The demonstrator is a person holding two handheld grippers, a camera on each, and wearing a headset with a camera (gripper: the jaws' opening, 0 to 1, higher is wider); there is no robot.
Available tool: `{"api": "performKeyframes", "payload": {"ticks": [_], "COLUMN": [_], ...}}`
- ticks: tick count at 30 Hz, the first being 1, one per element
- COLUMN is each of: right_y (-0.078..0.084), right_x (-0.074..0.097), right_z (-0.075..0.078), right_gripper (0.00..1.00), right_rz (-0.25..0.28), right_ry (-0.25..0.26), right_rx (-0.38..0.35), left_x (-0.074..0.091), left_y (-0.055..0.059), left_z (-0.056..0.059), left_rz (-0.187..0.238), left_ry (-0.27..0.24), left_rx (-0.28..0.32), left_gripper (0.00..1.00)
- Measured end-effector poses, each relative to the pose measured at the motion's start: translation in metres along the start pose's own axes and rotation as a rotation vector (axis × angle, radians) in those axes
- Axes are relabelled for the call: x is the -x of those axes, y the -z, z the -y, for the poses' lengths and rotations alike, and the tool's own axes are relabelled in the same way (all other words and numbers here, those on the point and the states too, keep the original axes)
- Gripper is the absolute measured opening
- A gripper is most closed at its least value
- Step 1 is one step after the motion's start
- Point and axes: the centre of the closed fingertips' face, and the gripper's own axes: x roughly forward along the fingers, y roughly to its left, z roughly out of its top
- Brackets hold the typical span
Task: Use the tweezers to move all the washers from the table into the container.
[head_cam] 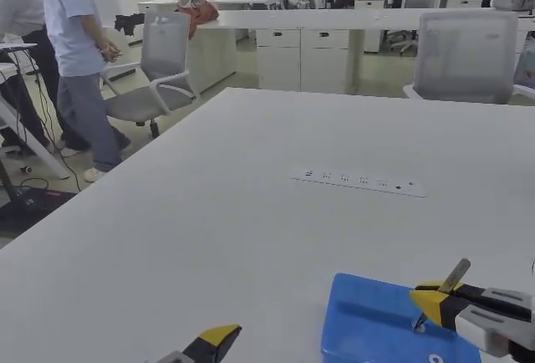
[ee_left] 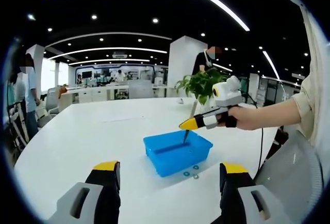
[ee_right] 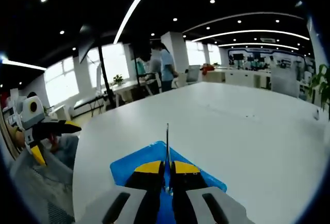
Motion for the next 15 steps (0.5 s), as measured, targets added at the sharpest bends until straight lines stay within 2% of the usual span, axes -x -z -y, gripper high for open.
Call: {"api": "performKeyframes", "payload": {"ticks": [6,15], "right_y": [0.015,0.025], "right_x": [-0.006,-0.011], "right_z": [0.001,0.003], "right_gripper": [0.03,0.03], "right_rz": [-0.04,-0.063], "right_ry": [0.002,0.0], "right_rx": [-0.004,0.013], "left_x": [-0.001,-0.001], "left_y": [0.001,0.004], "left_z": [0.0,0.0], "left_rz": [-0.007,-0.022], "left_ry": [0.002,0.004], "left_rx": [-0.001,-0.008], "left_gripper": [0.8,0.8]}}
